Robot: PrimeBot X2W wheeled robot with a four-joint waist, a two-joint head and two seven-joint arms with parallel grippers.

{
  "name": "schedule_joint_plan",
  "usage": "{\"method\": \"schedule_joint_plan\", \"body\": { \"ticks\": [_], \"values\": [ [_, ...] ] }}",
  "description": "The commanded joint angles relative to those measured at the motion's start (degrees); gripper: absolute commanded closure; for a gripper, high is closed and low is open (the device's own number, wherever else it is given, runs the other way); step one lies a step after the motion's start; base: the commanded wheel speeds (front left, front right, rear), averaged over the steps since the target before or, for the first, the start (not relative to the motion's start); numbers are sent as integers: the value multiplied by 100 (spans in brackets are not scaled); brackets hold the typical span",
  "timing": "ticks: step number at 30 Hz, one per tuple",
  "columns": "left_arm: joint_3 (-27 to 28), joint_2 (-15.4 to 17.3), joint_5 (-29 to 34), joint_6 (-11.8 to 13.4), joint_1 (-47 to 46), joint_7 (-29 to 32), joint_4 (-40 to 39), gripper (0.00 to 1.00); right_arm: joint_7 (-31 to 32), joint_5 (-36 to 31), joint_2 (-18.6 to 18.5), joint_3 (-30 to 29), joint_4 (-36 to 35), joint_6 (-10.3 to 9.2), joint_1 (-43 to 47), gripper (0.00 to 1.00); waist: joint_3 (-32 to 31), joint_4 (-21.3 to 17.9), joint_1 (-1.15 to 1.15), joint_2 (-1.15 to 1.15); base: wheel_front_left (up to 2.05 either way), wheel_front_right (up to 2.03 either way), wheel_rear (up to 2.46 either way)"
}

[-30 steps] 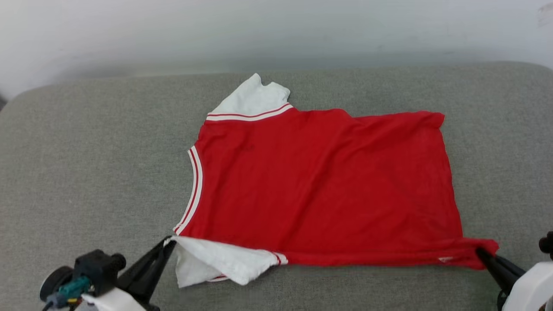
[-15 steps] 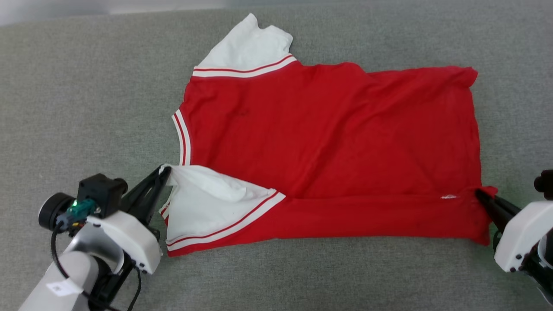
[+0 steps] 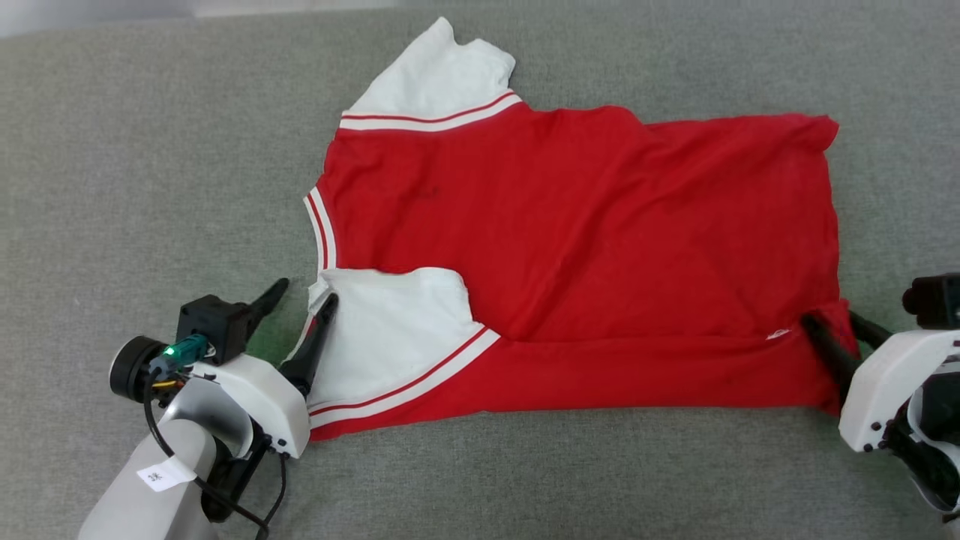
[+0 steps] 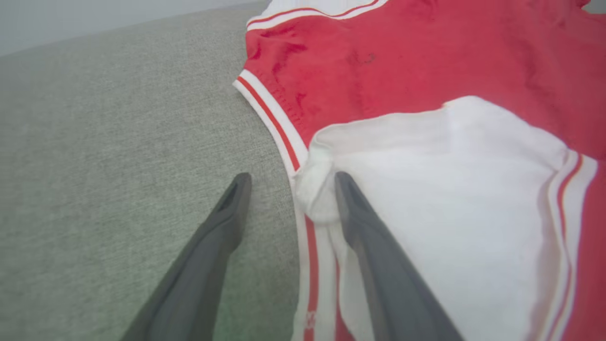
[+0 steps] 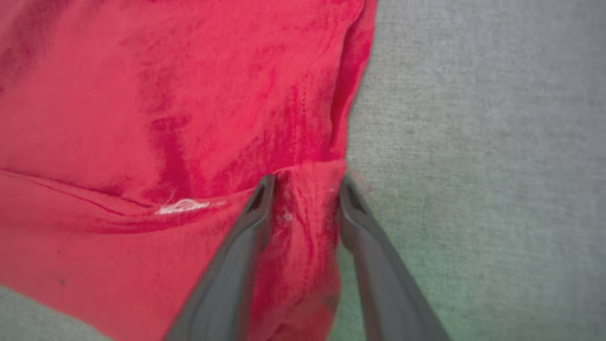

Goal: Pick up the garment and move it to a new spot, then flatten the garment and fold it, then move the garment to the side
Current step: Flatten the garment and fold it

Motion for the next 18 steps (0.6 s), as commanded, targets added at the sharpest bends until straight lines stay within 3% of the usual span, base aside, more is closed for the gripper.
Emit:
{"method": "schedule_joint_plan", "body": {
  "ticks": [1, 8, 13, 18],
  "values": [
    [58, -64, -61, 97, 43, -85, 57, 0, 6, -131, -10, 107, 77, -10, 30, 0, -123, -7, -1, 0, 0, 0, 0],
    [276, -214, -268, 557, 535, -163, -203, 0, 61, -473, 28, 10, -183, -8, 331, 0, -569, -39, -1, 0, 0, 0, 0],
    [307, -181, -398, 799, 989, 90, -645, 0, 266, -733, 285, -294, -346, -8, 598, 0, -773, -58, -1, 0, 0, 0, 0],
    [434, -172, -693, 1202, 1710, 537, -1361, 0, 607, -1083, 798, -787, -655, -8, 978, 0, -884, -123, -1, 0, 0, 0, 0]
  ]
}}
